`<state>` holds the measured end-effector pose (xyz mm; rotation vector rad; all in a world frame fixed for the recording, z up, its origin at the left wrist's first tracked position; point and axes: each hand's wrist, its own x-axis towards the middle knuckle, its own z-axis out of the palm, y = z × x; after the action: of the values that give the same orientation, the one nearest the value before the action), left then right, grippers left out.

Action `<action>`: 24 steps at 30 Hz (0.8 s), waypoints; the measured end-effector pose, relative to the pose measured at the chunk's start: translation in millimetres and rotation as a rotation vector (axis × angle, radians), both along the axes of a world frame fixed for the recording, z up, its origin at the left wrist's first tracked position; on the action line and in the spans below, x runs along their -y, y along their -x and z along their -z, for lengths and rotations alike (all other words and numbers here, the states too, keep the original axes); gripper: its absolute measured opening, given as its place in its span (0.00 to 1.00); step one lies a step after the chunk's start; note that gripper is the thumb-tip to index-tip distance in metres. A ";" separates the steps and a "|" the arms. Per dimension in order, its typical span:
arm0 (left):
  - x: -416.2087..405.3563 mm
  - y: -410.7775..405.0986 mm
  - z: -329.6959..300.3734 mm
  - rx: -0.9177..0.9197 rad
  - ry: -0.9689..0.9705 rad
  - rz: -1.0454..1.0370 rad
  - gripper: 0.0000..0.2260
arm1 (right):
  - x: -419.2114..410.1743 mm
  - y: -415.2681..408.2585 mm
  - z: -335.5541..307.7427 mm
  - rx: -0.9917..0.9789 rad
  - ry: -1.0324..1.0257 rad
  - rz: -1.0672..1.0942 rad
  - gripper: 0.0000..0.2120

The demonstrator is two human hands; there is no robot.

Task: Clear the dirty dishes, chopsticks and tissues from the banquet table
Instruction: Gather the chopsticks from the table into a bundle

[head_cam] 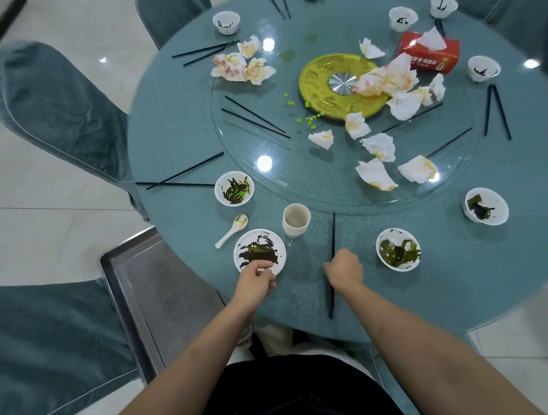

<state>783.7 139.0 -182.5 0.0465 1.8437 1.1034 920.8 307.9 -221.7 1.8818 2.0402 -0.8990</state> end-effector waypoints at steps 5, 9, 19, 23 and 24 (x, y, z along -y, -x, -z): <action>4.7 0.1 -1.0 0.024 -0.014 -0.008 0.10 | -1.8 -4.8 -1.7 -0.036 0.039 0.058 0.11; 7.1 0.4 -4.0 0.070 -0.042 -0.040 0.09 | 0.8 -8.8 -5.3 -0.145 0.067 0.189 0.14; 9.9 -4.4 -21.3 0.110 -0.106 -0.131 0.10 | 37.6 16.9 -71.9 -0.851 0.245 0.509 0.06; 15.2 -2.6 -37.1 0.122 -0.162 -0.090 0.08 | 49.1 37.4 -100.4 -0.990 0.304 0.478 0.04; 18.2 -1.2 -41.0 0.132 -0.181 -0.082 0.08 | 52.7 43.1 -105.4 -1.012 0.325 0.462 0.04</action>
<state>784.9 120.8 -141.5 0.0033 1.6372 1.2974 877.6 255.2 -116.2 1.9074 1.6295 -2.5240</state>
